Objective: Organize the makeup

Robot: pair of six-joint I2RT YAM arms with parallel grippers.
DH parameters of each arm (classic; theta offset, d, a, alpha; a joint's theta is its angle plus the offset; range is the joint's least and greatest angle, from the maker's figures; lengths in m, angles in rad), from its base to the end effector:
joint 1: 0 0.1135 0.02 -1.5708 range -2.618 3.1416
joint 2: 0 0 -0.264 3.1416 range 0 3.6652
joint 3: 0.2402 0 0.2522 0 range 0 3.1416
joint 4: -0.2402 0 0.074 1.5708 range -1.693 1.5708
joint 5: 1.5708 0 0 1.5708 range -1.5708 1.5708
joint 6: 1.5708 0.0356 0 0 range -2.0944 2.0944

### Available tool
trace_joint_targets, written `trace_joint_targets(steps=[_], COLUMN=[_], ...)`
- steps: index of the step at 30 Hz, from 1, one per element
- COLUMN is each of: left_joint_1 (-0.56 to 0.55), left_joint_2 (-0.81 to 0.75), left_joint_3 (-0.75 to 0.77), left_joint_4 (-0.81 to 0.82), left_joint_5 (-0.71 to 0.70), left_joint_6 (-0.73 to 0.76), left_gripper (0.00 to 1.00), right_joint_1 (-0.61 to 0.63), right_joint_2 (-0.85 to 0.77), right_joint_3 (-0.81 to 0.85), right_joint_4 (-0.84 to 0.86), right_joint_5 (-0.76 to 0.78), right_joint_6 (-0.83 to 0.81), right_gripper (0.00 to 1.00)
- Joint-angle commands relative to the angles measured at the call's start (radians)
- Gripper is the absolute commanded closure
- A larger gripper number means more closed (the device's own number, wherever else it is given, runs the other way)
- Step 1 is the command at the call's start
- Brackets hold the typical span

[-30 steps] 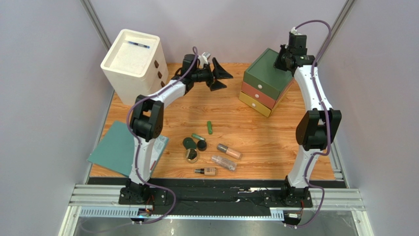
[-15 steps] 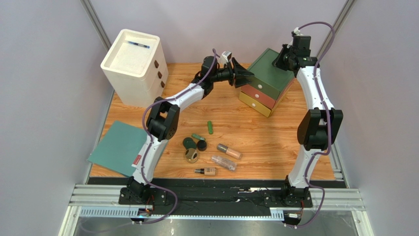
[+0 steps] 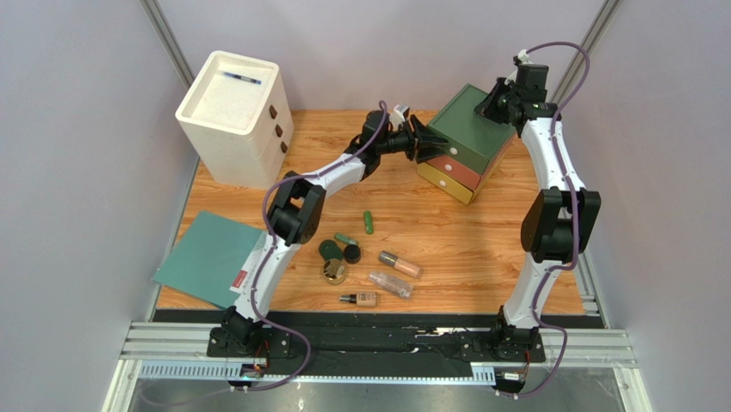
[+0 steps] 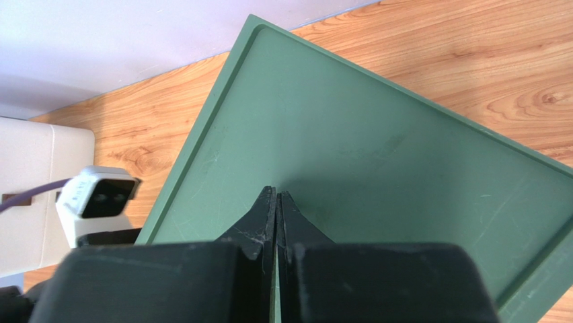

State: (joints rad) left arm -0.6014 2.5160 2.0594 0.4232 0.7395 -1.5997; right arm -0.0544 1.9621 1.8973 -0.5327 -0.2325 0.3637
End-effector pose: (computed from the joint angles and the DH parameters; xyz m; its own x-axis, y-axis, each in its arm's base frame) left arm 0.4651 -0.3483 0.2106 -0.9722 -0.2285 0.0514 -0.0557 0.0123 -0.9984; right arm 0.4586 -0.0168 0.3404 -0.5738 0.3779 -0.7266 0.0715 0.9069 0.4152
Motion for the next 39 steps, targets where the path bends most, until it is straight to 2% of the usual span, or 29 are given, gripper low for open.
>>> trace_joint_targets(steps=[1,8,15,29,31,39], left_joint_1=[-0.024,-0.034,-0.043,-0.055,-0.055,-0.055], left_joint_2=[0.021,0.027,0.044,0.046,0.047,0.03], left_joint_3=[0.064,0.068,0.116,0.136,0.136,0.117], left_joint_4=[0.043,0.08,0.042,-0.026,-0.026,-0.038], left_joint_5=[-0.02,-0.038,-0.045,-0.066,-0.071,-0.071], left_joint_6=[-0.051,-0.078,-0.062,-0.039,-0.039,-0.019], left_gripper=[0.49,0.46,0.43,0.61,0.67,0.8], right_joint_1=[-0.009,-0.01,-0.01,-0.01,-0.01,-0.01], right_joint_2=[0.044,0.04,0.038,0.038,0.04,0.037], right_joint_3=[-0.058,-0.087,-0.112,-0.127,-0.13,-0.144], right_joint_4=[-0.125,-0.124,-0.121,-0.125,-0.125,-0.127], right_joint_5=[-0.001,-0.011,-0.021,-0.037,-0.037,-0.047], right_joint_6=[-0.003,0.003,0.004,0.001,0.0,-0.002], right_gripper=[1.0,1.0,1.0,1.0,1.0,1.0])
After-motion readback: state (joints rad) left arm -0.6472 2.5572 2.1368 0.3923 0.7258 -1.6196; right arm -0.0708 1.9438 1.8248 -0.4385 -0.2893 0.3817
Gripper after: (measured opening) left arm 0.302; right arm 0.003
